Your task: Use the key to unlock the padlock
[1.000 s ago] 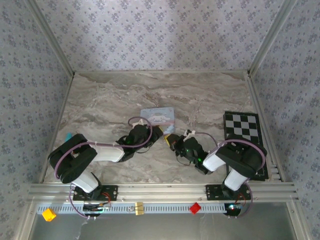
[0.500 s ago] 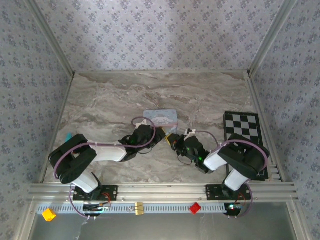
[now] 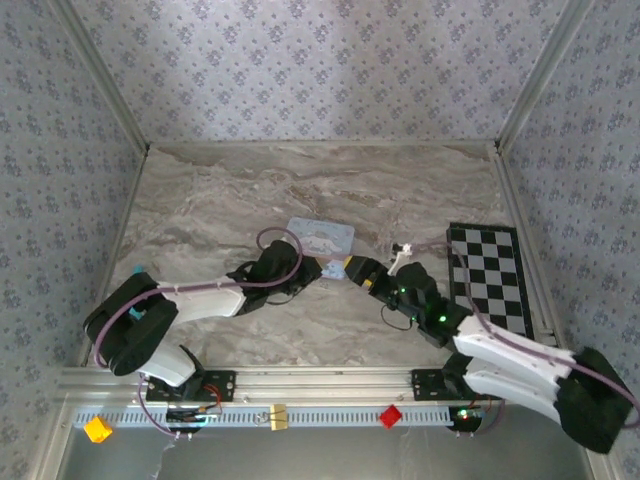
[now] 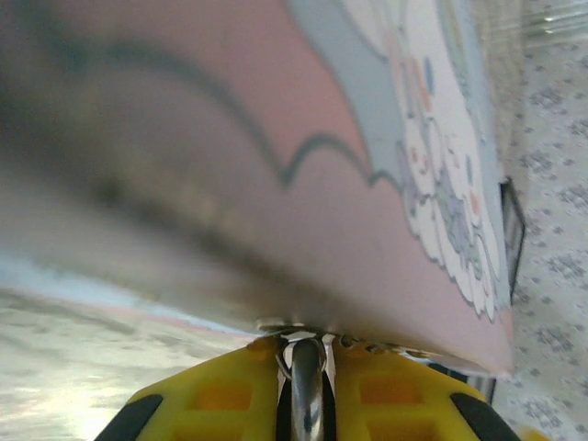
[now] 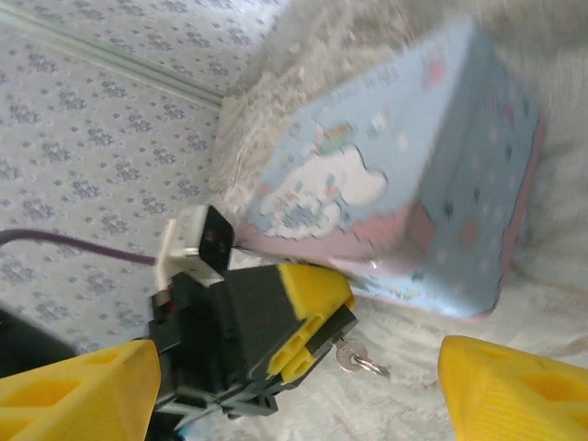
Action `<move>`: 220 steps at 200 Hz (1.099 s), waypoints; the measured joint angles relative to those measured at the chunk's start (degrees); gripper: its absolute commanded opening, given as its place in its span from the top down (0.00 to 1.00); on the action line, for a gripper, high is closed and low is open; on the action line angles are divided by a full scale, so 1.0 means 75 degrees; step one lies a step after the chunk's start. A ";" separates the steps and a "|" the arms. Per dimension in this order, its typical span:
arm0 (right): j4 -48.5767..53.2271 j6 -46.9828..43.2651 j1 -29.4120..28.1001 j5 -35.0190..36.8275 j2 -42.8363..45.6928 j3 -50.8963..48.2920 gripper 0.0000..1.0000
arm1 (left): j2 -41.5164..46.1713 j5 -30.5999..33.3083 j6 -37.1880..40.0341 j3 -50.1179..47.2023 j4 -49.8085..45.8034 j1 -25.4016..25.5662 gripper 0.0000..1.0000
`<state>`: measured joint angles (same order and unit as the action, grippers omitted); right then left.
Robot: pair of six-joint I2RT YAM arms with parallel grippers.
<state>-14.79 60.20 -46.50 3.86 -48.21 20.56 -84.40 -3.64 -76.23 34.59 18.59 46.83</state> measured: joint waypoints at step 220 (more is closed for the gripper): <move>-0.4380 -1.0943 -0.3174 0.2707 -0.3911 -0.0851 0.42 | 0.0067 -0.0548 -0.0181 0.0140 -0.1064 -0.0055 1.00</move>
<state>-47.64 -21.87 -70.30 24.16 -77.54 14.17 -83.90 -7.75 -77.58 35.64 10.61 46.41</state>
